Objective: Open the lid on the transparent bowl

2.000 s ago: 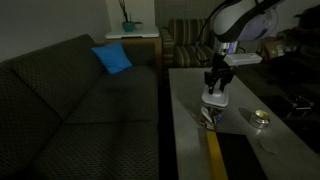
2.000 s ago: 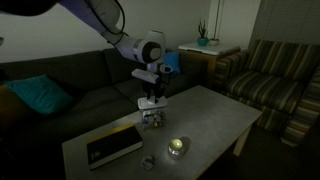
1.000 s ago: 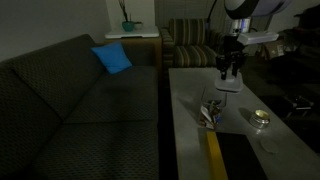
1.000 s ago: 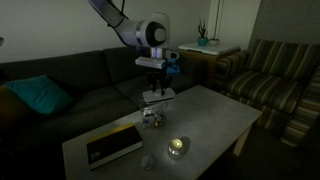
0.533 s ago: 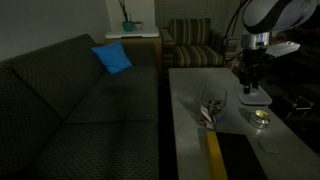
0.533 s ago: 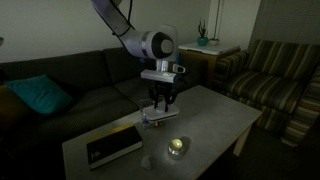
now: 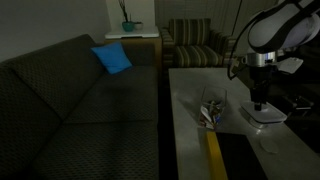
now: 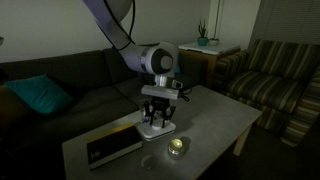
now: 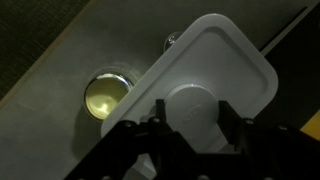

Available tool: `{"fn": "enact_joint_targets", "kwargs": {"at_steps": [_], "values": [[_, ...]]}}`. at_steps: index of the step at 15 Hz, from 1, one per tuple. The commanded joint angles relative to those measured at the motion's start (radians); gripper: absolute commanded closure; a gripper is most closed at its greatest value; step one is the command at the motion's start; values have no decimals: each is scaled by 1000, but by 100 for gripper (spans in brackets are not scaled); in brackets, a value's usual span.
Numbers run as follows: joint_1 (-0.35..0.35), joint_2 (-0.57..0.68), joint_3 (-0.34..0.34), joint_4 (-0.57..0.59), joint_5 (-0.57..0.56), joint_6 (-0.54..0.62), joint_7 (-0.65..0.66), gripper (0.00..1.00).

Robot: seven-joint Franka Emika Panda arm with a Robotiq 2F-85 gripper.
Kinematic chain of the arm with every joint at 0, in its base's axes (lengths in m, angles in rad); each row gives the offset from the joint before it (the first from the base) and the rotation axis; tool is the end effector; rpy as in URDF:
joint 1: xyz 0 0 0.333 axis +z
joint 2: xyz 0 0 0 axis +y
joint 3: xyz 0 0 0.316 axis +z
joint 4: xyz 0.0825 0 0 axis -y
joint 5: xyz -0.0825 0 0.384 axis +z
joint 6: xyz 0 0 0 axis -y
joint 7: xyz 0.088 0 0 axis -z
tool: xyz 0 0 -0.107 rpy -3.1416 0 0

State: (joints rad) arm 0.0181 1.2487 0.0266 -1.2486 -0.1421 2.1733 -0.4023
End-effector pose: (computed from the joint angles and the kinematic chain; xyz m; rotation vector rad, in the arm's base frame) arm 0.6718 0.0216 -0.0319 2.9739 0.8112 -0.5145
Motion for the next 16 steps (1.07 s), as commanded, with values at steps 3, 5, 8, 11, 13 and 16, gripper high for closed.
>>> {"fn": "enact_joint_targets", "kwargs": {"at_steps": [3,5,8,11,13,16], "values": [[16,73,36,89,12,65,76,71],[30,96,33,131,8,86,105,71],[40,124,20,201,2,75,127,71],[35,154,15,259,2,65,121,71],[31,176,15,291,5,67,117,71],[34,220,18,342,8,62,115,71]]}}
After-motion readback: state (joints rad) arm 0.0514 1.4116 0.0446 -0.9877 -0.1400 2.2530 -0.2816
